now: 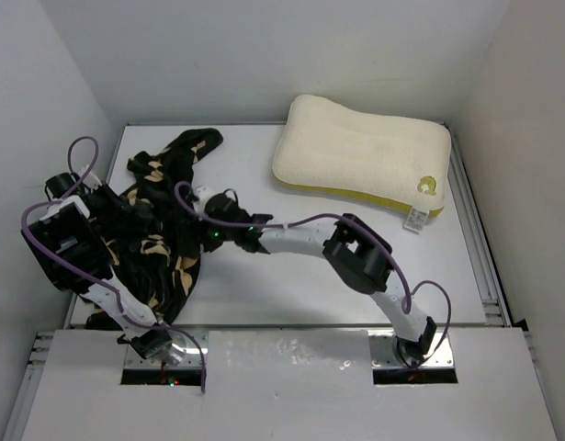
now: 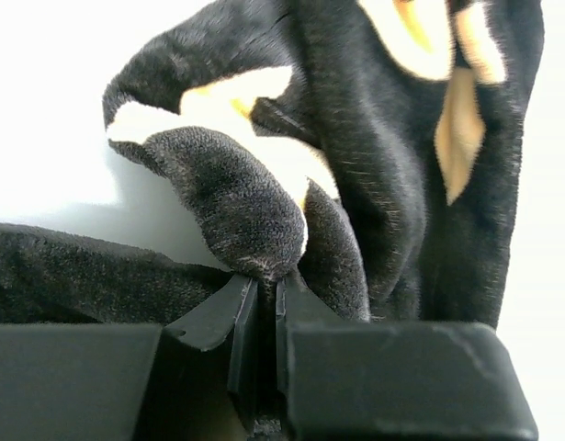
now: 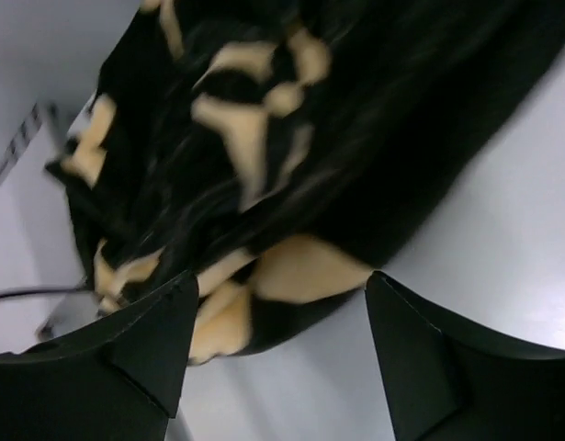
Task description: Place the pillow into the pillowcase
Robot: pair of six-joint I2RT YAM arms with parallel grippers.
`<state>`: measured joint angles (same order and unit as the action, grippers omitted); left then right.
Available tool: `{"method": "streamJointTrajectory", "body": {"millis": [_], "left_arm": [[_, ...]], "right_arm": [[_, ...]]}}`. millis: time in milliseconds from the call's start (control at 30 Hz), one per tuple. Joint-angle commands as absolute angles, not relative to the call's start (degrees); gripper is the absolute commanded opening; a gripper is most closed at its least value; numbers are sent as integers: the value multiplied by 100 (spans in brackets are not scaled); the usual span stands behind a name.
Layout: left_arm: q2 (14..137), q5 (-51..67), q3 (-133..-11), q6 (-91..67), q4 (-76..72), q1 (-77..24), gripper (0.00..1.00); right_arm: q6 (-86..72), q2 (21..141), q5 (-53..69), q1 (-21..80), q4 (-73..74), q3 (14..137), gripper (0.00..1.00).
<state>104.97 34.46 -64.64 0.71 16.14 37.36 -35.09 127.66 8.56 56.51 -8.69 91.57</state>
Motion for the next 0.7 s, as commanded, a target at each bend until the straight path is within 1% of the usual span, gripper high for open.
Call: {"method": "streamJointTrajectory", "body": {"millis": [0,33,67,167,233,300,367,400,433,467,500,533,567,600,633,667], "left_arm": [[10116,3349,-6399,369,1608,3744,0],[10081,3331,-6390,404,1617,3753,0],[10064,3331,-6381,457,1617,3770,0],[10055,3314,-6355,606,1643,3779,0],[10081,3313,-6346,729,1722,3797,0],[10064,3348,-6337,826,1766,3823,0],[10055,3419,-6249,887,1793,3911,0],[10063,3419,-6240,905,1828,3937,0],[10081,3419,-6258,940,1863,3981,0],[10081,3419,-6284,975,1976,3999,0],[10072,3402,-6310,1010,2038,4008,0],[10064,3393,-6380,1089,2100,4008,0],[10046,3366,-6416,1125,2170,4008,0],[10028,3323,-6468,1151,2206,4008,0],[10011,3287,-6495,1264,2276,3982,0],[9967,3235,-6556,1335,2311,3964,0]], "right_arm": [[-3252,12858,1231,5879,-625,9632,73],[-3304,12841,1083,6010,-424,9607,73],[-3444,12789,629,6081,-344,9537,73],[-3812,12753,273,6328,-413,9019,73],[-4068,13111,299,6442,-326,9175,72],[-4209,13498,386,6469,-142,9780,70],[-4543,14166,597,6460,-26,10298,49],[-4683,14333,841,6373,-35,10658,33],[-4876,14431,966,6302,-96,10731,15],[-5365,14440,1036,6189,-184,10679,0],[-5588,14145,1046,5909,-332,10122,0],[-5816,13854,872,5767,-917,9620,0],[-5827,13190,661,5435,-1236,8623,0],[-5766,12905,442,5214,-1639,8257,0],[-5470,12676,74,5003,-1652,8044,0],[-5302,12543,27,4757,-1531,8173,0]]}}
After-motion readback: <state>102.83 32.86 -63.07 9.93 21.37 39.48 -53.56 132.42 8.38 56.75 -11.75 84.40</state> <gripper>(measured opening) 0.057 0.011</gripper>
